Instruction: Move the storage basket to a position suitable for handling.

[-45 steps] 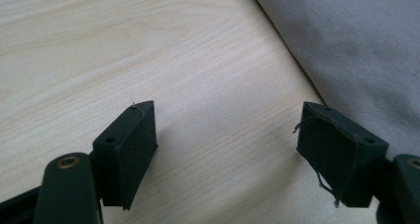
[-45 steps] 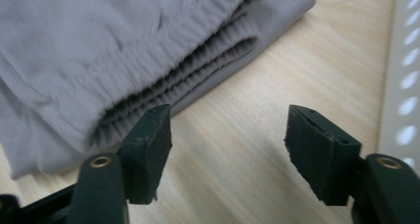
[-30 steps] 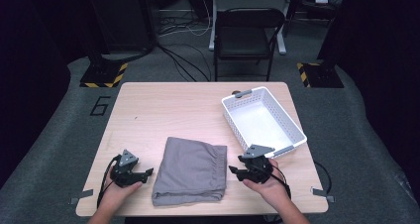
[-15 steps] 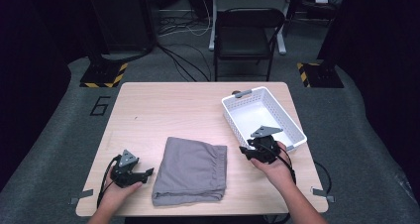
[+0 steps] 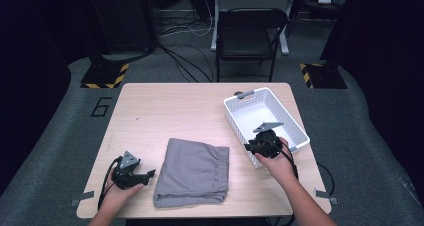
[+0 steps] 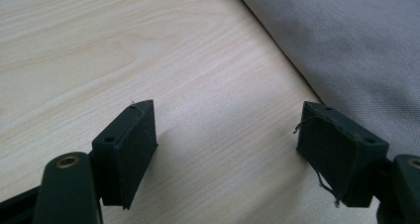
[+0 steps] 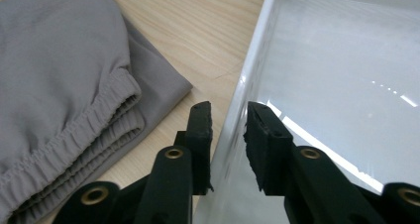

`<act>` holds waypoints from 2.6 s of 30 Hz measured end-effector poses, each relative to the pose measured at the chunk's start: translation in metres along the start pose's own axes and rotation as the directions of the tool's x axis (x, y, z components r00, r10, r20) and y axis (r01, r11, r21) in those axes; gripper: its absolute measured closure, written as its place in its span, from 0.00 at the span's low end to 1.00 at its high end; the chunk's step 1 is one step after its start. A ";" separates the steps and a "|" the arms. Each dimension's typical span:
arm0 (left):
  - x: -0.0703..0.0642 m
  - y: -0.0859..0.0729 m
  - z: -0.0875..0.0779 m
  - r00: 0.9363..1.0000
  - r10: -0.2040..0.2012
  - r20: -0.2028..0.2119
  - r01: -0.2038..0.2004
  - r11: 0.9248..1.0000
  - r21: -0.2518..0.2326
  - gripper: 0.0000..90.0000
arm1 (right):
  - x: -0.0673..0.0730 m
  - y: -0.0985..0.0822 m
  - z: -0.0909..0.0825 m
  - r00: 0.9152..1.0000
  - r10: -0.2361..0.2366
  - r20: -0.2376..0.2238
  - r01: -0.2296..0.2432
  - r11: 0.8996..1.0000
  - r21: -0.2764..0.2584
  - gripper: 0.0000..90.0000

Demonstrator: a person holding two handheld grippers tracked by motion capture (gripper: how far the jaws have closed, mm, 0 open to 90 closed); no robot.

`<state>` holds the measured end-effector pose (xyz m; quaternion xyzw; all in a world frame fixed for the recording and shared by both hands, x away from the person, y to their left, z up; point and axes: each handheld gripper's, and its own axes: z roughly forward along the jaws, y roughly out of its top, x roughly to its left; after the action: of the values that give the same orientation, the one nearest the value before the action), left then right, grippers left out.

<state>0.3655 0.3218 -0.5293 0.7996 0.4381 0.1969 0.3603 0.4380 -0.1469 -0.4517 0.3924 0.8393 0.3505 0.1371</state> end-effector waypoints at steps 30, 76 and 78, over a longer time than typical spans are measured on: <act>0.000 0.000 0.000 1.000 0.001 0.000 -0.001 1.000 -0.002 0.25 | 0.006 0.038 0.027 0.971 -0.197 -0.139 0.207 0.976 0.067 0.93; 0.000 0.000 0.000 1.000 0.004 0.005 -0.004 1.000 0.004 0.25 | -0.036 0.005 0.002 0.930 0.297 0.218 -0.328 0.937 0.122 0.32; 0.000 0.000 0.000 1.000 0.006 0.005 -0.006 1.000 0.004 0.25 | -0.037 0.009 0.005 0.929 0.300 0.216 -0.330 0.936 0.124 0.35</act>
<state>0.3654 0.3215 -0.5289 0.8022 0.4353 0.1949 0.3592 0.4696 -0.1688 -0.4505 0.5641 0.7729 0.2606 0.1283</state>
